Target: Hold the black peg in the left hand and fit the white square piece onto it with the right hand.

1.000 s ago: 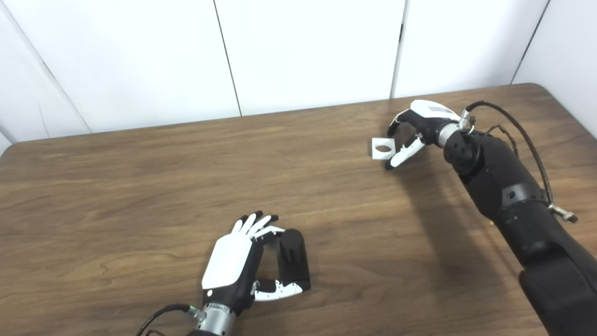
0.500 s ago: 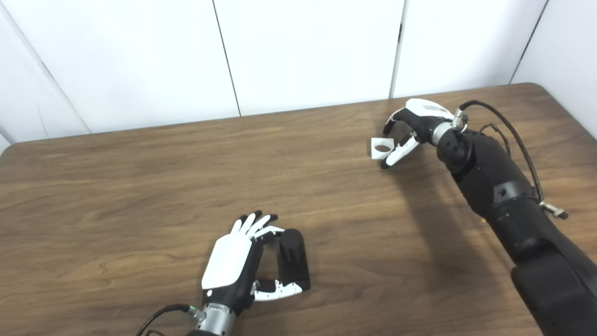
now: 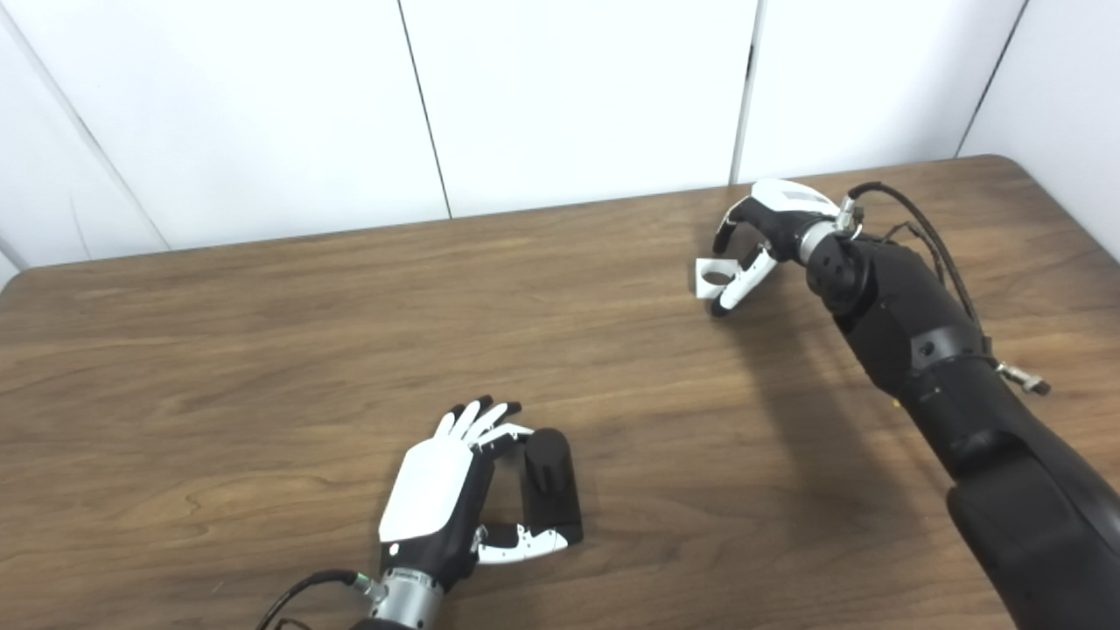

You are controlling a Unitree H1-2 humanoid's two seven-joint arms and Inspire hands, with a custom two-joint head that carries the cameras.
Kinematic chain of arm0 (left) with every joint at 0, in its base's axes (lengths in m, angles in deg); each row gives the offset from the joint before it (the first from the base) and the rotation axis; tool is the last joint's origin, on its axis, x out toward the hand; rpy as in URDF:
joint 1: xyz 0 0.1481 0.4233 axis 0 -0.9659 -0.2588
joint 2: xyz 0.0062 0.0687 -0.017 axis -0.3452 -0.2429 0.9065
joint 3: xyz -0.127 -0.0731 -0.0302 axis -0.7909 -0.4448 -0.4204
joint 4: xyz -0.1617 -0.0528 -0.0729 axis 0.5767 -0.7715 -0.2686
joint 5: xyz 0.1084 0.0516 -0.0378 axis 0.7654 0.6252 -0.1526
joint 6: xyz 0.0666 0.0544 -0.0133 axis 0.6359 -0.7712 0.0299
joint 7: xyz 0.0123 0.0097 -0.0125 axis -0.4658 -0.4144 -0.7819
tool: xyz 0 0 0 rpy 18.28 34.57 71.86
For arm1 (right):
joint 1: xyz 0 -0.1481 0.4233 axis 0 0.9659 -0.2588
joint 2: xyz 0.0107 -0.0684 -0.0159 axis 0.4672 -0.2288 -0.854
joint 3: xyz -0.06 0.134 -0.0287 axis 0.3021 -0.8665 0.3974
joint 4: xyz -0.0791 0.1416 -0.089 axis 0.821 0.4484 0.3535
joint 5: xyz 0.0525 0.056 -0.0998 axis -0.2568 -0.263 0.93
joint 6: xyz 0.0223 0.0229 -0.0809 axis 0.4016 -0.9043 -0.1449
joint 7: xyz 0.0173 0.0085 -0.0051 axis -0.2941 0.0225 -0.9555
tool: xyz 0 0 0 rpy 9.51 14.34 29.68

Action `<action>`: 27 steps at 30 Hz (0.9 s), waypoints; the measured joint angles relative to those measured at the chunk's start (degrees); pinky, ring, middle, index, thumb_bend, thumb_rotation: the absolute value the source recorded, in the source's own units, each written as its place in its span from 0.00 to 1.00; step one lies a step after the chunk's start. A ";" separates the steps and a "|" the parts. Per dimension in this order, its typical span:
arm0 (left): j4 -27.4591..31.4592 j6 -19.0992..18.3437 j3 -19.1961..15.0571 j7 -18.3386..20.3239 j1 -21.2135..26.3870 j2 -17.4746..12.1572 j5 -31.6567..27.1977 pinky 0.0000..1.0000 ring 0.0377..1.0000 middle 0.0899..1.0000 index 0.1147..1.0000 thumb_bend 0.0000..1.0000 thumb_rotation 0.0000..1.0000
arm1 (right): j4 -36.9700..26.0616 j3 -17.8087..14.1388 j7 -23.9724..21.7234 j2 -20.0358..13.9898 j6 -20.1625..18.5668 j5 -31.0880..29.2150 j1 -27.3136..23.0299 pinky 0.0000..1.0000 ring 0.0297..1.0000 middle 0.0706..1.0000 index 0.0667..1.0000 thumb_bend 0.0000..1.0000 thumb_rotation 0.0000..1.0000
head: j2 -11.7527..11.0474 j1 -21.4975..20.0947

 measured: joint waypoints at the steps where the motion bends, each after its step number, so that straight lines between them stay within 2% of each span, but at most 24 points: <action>1: 0.00 -0.01 0.00 0.01 0.00 0.00 0.00 1.00 0.98 0.90 0.60 0.74 0.34 | 0.00 0.02 0.00 0.00 0.00 -0.02 0.00 0.90 0.97 0.90 0.58 0.87 0.23 | 0.00 0.09; 3: 0.00 -0.09 0.02 0.02 0.01 0.01 0.03 1.00 0.98 0.90 0.60 0.74 0.34 | 0.00 0.08 0.01 0.00 0.02 -0.04 -0.02 0.90 0.97 0.90 0.56 0.86 0.21 | -0.09 0.18; 5: -0.02 -0.13 0.03 0.02 0.02 0.03 0.04 1.00 0.97 0.90 0.60 0.74 0.33 | 0.00 0.19 0.11 0.00 0.14 -0.12 -0.06 0.91 0.97 0.90 0.49 0.63 0.17 | -0.09 0.18; 7: -0.04 -0.14 0.03 0.02 0.02 0.05 0.04 1.00 0.97 0.90 0.60 0.74 0.33 | 0.00 0.21 0.21 0.00 0.40 -0.37 -0.08 0.91 0.97 0.90 0.46 0.55 0.15 | -0.09 0.26; 11: -0.05 -0.27 -0.01 -0.11 0.02 0.07 -0.03 0.99 0.97 0.89 0.59 0.75 0.31 | -0.01 0.34 0.09 0.02 1.98 -1.21 -0.08 0.91 0.97 0.89 0.45 0.53 0.15 | -0.09 0.26; 27: -0.10 -0.28 0.06 -0.47 0.05 0.09 -0.11 0.99 0.97 0.89 0.59 0.75 0.31 | 0.05 0.58 0.61 -0.01 2.34 -1.50 -0.08 0.90 0.97 0.89 0.45 0.52 0.15 | -0.18 0.35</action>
